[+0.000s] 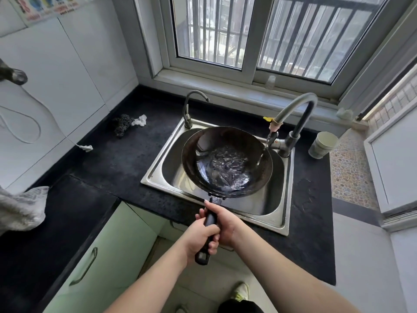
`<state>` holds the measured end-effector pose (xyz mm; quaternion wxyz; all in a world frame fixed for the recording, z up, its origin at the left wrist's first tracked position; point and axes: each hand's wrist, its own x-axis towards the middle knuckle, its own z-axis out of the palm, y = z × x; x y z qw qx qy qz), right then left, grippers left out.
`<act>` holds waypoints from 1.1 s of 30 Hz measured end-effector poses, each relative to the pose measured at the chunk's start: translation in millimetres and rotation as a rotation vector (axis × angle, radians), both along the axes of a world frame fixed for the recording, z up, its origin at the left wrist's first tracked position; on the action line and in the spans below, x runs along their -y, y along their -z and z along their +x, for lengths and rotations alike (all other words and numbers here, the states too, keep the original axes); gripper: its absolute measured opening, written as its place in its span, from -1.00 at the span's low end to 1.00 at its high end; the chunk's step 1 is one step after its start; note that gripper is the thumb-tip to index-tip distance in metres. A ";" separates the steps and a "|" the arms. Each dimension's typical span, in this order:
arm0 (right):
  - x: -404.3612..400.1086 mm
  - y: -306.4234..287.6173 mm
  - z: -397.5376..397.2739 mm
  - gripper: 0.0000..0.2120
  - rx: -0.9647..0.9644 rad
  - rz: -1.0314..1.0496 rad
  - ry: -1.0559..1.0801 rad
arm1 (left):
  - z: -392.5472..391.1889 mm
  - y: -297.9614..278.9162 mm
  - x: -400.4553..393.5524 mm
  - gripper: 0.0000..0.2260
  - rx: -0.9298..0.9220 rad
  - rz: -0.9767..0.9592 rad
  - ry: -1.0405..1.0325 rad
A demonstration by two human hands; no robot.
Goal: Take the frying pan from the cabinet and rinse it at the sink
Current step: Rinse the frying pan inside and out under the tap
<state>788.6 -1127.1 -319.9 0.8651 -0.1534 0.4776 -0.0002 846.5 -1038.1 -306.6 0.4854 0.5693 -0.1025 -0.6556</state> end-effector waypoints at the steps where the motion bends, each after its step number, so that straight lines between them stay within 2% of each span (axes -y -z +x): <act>1: -2.0 -5.4 1.2 -0.69 -0.009 -0.018 -0.016 | 1.3 -1.9 -0.7 -0.77 -0.018 -0.007 -0.002; 4: -4.0 -11.7 6.6 -0.62 -0.110 -0.132 -0.080 | 3.7 -9.2 1.8 -0.77 -0.088 -0.018 -0.028; 9: -1.6 -21.2 7.2 -0.58 -0.255 -0.209 -0.128 | 1.6 -17.5 5.3 -0.76 -0.257 -0.001 -0.109; 16: -10.1 -13.9 0.1 -0.61 -0.301 -0.314 -0.097 | -5.7 -14.8 -4.7 -0.74 -0.386 0.021 -0.174; 20: -16.9 -13.3 -7.2 -0.62 -0.324 -0.341 -0.131 | -7.2 -12.1 -13.0 -0.77 -0.321 0.001 -0.107; 24: -21.5 -7.9 -11.9 -0.61 -0.281 -0.332 -0.130 | -6.7 -10.4 -19.3 -0.91 -0.211 -0.063 -0.009; 33: -45.2 1.4 -6.0 -0.67 -0.006 -0.211 0.131 | 2.7 -1.8 -36.3 -0.92 0.087 -0.065 0.118</act>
